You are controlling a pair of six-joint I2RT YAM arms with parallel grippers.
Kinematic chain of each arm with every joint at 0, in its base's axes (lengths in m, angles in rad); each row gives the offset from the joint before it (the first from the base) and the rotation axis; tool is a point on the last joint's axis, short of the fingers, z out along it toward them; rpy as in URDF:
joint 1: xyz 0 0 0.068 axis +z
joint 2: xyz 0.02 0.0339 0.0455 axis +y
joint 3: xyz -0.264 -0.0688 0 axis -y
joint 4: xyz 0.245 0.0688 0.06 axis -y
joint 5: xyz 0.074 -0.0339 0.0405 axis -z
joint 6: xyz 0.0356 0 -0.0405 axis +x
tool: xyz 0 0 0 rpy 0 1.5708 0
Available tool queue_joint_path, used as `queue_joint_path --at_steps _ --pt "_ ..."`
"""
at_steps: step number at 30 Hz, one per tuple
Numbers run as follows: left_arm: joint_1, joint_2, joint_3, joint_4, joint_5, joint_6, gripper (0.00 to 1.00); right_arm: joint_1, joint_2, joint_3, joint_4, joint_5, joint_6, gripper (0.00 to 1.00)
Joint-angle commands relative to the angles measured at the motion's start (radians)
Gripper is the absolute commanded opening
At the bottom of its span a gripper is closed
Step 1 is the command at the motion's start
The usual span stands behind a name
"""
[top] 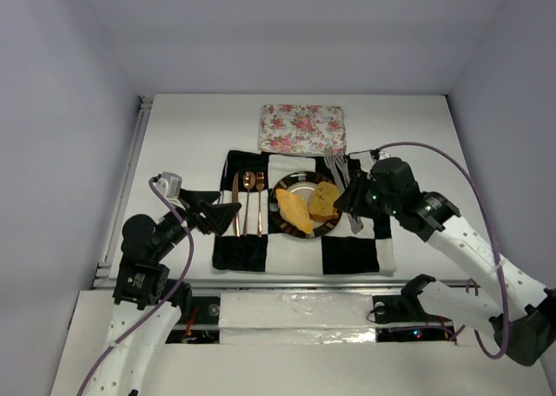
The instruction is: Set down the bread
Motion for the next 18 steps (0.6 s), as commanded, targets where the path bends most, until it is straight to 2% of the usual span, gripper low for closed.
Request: queue_joint_path --at_steps 1,3,5,6,9,13,18 --pt "-0.004 -0.016 -0.003 0.055 0.016 0.004 0.82 0.011 0.016 0.081 0.084 0.098 -0.032 0.43" --pt "-0.004 -0.019 -0.003 0.058 0.019 0.002 0.82 -0.061 0.039 0.107 0.092 0.14 -0.064 0.42" --pt "-0.004 -0.019 -0.003 0.058 0.024 0.004 0.82 -0.147 0.067 0.136 0.11 0.094 -0.084 0.41" --pt "-0.004 -0.022 -0.003 0.058 0.025 0.004 0.82 -0.237 0.102 0.144 0.141 0.073 -0.088 0.41" --pt "-0.004 -0.03 -0.003 0.056 0.025 0.004 0.82 -0.348 0.18 0.183 0.188 0.06 -0.109 0.4" --pt "-0.013 -0.041 -0.002 0.053 0.018 0.005 0.82 -0.568 0.428 0.232 0.26 -0.015 -0.123 0.39" --pt "-0.022 -0.05 -0.002 0.053 0.018 0.005 0.82 -0.676 0.628 0.268 0.356 -0.043 -0.152 0.37"
